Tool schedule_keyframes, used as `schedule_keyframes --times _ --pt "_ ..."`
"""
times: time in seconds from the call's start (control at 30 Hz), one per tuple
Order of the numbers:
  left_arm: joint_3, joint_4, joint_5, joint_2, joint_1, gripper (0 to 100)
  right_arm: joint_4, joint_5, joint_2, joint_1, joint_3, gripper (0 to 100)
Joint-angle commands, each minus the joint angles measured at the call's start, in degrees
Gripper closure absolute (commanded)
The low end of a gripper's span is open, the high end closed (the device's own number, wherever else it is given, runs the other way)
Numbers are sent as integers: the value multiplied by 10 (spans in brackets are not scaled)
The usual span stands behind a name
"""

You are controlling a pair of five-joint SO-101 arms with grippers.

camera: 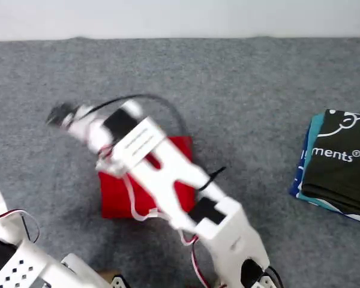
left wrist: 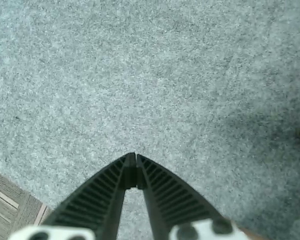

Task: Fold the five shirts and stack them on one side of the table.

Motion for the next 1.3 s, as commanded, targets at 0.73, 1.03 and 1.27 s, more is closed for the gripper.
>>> schedule_keyframes --times 0.73,1.03,1.27 --pt "0 -14 5 -6 0 992 22 -48 -116 74 283 987" --pt "0 -14 5 -6 1 992 22 -235 -233 90 287 777" --pt "0 -14 4 -6 3 992 20 -394 -196 51 325 637"
